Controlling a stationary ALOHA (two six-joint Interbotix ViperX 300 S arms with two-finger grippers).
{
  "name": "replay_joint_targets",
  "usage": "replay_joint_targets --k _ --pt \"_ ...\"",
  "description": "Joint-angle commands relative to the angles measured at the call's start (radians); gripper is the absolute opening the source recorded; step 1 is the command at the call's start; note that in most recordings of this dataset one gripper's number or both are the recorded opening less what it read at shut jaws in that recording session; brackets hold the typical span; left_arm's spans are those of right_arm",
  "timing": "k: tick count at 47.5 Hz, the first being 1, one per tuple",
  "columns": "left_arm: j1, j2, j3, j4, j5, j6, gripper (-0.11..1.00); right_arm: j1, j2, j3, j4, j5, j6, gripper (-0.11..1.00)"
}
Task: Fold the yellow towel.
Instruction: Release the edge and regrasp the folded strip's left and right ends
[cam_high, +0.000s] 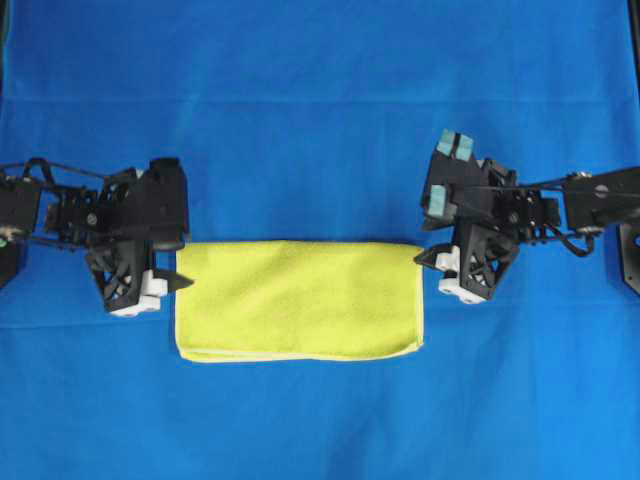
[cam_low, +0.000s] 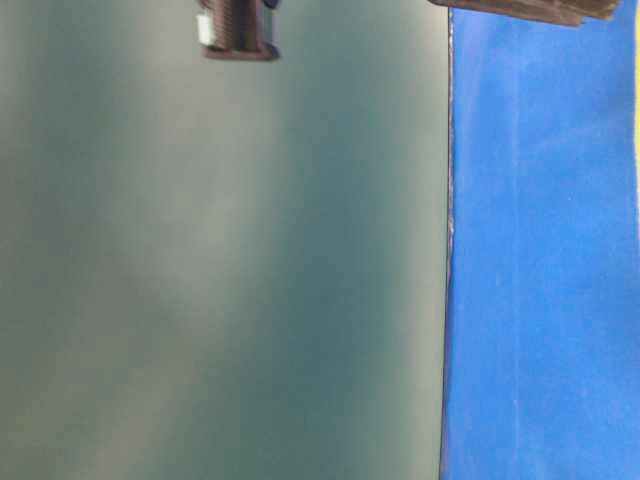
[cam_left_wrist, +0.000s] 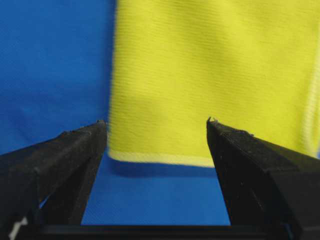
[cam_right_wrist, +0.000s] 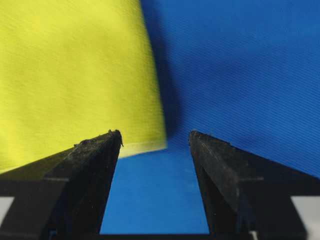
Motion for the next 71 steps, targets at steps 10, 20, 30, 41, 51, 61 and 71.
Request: replay_joint_targets --k 10,20,30,41,51,61,71 --pt "0.026 0.077 -0.009 0.002 -0.081 0.025 0.77 -0.035 0.074 -0.051 -0.028 -0.032 0.0 0.61" --pt "0.029 0.143 -0.003 0.002 -0.098 0.025 0.76 -0.021 0.118 -0.054 -0.026 -0.052 0.002 0.61" --pt "0.041 0.178 -0.003 0.002 -0.124 0.025 0.69 -0.021 0.176 -0.058 -0.026 -0.055 0.005 0.6" --pt "0.041 0.175 0.0 0.002 -0.072 0.026 0.29 -0.021 0.175 -0.061 -0.026 -0.032 0.003 0.4" --pt "0.04 0.163 -0.012 0.002 0.006 0.026 0.04 -0.021 0.149 -0.06 -0.026 0.008 0.002 0.01" --pt "0.041 0.112 -0.037 0.002 0.044 0.018 0.04 -0.021 0.104 -0.057 -0.026 0.018 0.006 0.01" --pt "0.032 -0.003 -0.1 0.002 0.187 0.017 0.04 -0.02 -0.021 -0.072 -0.029 0.11 0.0 0.01"
